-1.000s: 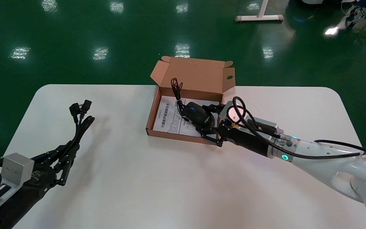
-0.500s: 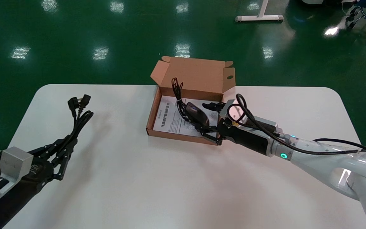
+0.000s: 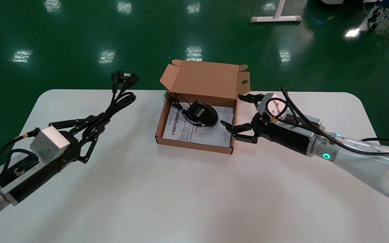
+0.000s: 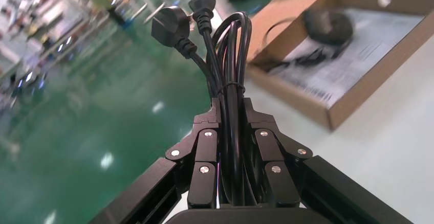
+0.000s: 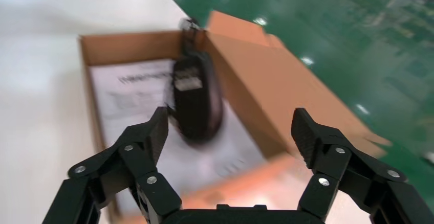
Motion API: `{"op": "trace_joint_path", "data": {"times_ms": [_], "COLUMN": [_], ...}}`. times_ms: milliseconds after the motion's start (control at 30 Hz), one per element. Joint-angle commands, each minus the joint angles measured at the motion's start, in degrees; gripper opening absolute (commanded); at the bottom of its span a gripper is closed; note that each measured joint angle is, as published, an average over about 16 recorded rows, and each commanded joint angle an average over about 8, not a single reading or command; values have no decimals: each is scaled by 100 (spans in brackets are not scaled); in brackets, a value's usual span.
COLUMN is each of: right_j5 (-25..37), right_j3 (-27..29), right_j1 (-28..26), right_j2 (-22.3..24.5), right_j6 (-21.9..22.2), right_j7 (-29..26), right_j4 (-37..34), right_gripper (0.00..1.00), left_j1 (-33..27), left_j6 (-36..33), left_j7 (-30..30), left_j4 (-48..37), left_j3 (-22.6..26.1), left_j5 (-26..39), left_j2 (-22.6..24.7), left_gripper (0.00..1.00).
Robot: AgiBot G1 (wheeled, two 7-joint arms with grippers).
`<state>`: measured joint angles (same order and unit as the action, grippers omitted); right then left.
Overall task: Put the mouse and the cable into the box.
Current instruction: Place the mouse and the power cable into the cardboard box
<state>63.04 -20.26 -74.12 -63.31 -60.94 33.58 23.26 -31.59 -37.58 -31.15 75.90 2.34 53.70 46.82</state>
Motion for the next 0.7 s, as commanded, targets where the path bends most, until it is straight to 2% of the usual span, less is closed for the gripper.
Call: {"op": "trace_joint_path", "data": {"times_ms": [33,200,367,533,700], "right_j5": [-29,-78,-147,-188,-191], "right_j3": [41,136,225,260,263], "right_j1": [-55,-138,-118,-3,103], "right_j2": [148,513,886,1147,1215], "right_j6": [-40,-24,-66,-135,-70], "right_j7": [12,18,-47,-204,-345], "right_j4": [-15,-72,-58,79,292], "right_gripper": [100,100,100,100,100], "left_j1": [-254,-949,-1709,-2400,-3018], "left_j6": [-100,-541,-1027,-1378,-1714], "left_j7": [-73,-391,-862,-1523,-2328], "left_j4": [-19,-387,-1254,-2334,-3339], "left_j3": [132,615,1033,1215,1324], "left_j5": [105,445,692,796,915], "left_j2": [38,403,979,1556,1998], "left_gripper": [0,0,0,0,0]}}
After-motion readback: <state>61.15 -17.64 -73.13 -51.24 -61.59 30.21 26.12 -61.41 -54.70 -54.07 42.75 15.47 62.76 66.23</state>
